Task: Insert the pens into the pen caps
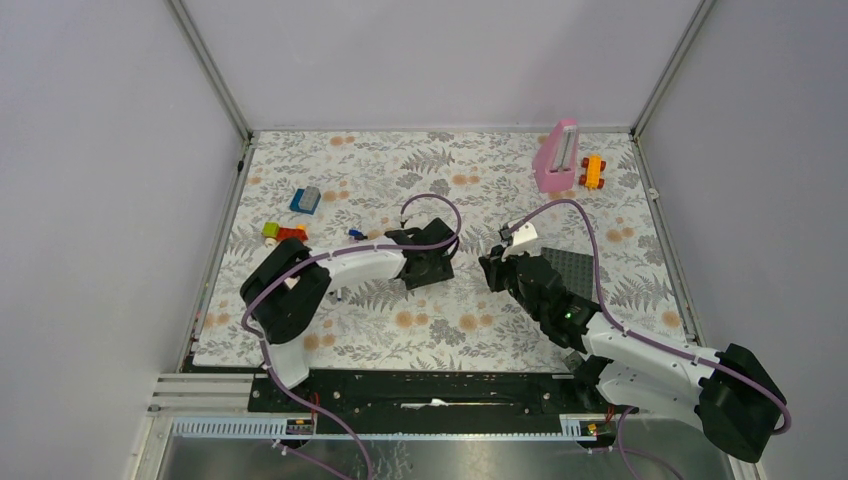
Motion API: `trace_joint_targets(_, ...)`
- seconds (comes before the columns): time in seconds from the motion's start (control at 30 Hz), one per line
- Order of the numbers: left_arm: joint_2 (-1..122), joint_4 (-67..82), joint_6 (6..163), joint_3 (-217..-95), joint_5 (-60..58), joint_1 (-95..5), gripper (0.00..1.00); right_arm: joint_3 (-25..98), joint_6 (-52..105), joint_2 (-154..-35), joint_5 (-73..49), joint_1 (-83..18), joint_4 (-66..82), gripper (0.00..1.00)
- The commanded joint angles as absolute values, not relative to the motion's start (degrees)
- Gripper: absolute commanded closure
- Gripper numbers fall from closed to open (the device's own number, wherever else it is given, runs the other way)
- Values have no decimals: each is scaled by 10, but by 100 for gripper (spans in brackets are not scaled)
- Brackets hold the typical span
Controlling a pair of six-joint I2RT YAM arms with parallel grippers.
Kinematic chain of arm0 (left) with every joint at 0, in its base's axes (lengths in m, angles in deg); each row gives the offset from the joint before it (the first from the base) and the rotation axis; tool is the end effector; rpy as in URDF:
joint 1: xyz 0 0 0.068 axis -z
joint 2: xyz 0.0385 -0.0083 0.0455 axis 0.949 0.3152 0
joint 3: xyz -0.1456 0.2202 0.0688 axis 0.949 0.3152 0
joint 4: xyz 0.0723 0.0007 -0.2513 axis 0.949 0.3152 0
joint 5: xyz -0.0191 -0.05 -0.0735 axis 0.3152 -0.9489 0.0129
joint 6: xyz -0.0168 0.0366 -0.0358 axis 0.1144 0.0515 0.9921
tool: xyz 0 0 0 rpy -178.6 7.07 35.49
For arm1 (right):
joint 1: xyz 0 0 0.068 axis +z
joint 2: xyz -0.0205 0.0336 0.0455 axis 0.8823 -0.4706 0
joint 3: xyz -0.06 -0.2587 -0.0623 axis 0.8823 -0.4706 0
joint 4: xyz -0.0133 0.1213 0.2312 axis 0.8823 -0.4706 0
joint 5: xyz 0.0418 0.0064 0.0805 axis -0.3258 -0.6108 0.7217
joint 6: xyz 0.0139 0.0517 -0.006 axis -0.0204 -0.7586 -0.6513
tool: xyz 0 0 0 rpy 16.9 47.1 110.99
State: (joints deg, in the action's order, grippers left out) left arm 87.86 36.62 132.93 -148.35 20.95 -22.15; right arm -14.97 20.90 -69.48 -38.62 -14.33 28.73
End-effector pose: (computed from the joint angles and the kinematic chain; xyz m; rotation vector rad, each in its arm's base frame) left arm 0.2366 -0.2635 0.1675 -0.3169 2.6679 -0.2909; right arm 0.1548 0.1525 0.2318 -0.3120 1.7634 0.4632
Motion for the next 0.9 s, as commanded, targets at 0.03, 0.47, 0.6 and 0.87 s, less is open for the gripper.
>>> trace_joint_targets(0.03, 894, 364, 1326, -1519, 256, -220, 39, -151, 212, -688, -389, -147, 313, 100)
trace_joint_targets(0.47, 942, 403, 1283, -1570, 291, -219, 50, -153, 212, -686, -389, -147, 315, 100)
trace_joint_targets(0.6, 945, 407, 1270, -1574, 297, -219, 55, -152, 212, -686, -388, -147, 315, 100)
trace_joint_targets(0.87, 949, 411, 1248, -1574, 308, -219, 74, -152, 213, -687, -388, -147, 315, 100)
